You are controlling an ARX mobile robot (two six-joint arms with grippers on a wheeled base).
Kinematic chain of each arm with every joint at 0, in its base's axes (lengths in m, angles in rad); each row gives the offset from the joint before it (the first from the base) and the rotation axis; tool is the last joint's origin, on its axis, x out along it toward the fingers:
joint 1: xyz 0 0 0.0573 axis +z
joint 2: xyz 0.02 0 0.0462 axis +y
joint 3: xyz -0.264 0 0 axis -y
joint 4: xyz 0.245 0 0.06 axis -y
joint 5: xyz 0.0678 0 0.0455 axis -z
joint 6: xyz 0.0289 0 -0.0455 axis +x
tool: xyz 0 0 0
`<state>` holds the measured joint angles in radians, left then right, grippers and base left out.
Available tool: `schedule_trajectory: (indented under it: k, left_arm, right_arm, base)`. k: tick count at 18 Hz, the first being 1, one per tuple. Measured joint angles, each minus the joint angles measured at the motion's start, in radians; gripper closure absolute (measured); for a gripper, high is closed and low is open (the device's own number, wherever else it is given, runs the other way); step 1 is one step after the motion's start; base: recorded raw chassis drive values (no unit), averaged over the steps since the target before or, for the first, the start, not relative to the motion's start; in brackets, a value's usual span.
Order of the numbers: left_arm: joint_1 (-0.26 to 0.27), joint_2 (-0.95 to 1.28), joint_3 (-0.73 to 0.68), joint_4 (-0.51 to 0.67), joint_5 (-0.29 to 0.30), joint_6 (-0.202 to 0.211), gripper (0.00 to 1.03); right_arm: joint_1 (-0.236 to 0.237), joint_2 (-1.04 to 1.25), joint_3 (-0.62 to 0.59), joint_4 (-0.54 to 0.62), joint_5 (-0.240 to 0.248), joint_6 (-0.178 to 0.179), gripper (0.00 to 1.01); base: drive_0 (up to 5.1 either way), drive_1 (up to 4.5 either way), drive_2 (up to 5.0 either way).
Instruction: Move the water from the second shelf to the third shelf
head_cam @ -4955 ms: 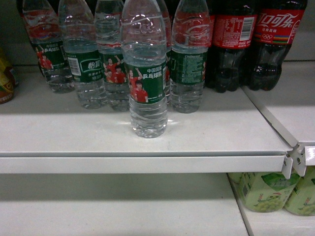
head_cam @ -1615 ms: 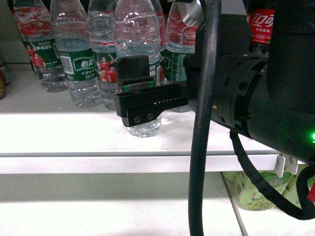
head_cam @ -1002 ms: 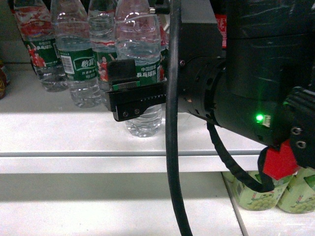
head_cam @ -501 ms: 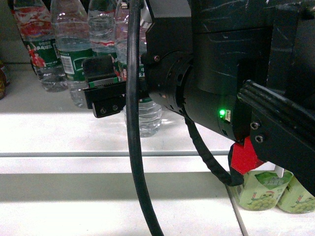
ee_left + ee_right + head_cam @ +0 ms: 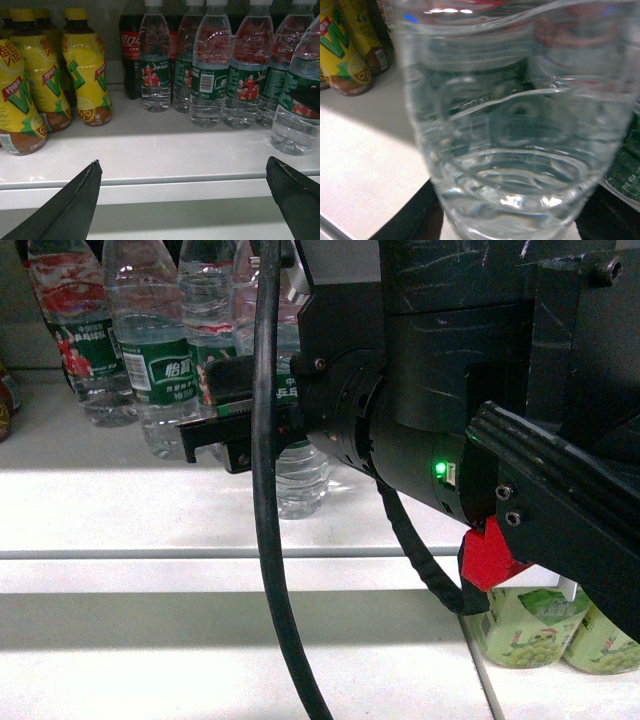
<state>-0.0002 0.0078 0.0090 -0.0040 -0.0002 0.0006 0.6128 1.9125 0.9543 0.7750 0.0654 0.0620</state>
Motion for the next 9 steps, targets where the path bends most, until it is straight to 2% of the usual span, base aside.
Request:
schedule_trajectory:
  k: [1, 3, 4, 5, 6, 7, 9]
  left_arm:
    - [0.000, 0.000, 0.000, 0.000, 0.000, 0.000, 0.05]
    - [0.000, 0.000, 0.000, 0.000, 0.000, 0.000, 0.05]
    - [0.000, 0.000, 0.000, 0.000, 0.000, 0.000, 0.05]
    - [0.000, 0.000, 0.000, 0.000, 0.000, 0.000, 0.05]
    - [0.000, 0.000, 0.000, 0.000, 0.000, 0.000, 0.05]
    - [0.000, 0.000, 0.000, 0.000, 0.000, 0.000, 0.05]
    - [0.000, 0.000, 0.000, 0.000, 0.000, 0.000, 0.05]
  right_arm:
    - [0.003, 0.000, 0.000, 0.000, 0.004, -0.005, 0.46]
    - [0.003, -0.002, 0.000, 0.001, 0.007, -0.008, 0.56]
    - [0.003, -0.026, -0.041, 0.027, 0.005, -0.004, 0.62]
    - [-0.002, -0.110, -0.171, 0.078, 0.002, 0.006, 0.62]
    - [-0.056, -0.223, -0.307, 0.093, -0.021, 0.017, 0.62]
    - [-0.106, -0.307, -0.387, 0.085, -0.020, 0.015, 0.63]
    - [-0.154, -0.395, -0.455, 0.092, -0.020, 0.013, 0.63]
  base:
    - [0.0, 0.00, 0.0]
    - [0.0, 0.00, 0.0]
    - [0.0, 0.00, 0.0]
    - [0.0, 0.00, 0.0]
    - [0.0, 0.00, 0.0]
    - [0.0, 0.00, 0.0]
    - [0.0, 0.00, 0.0]
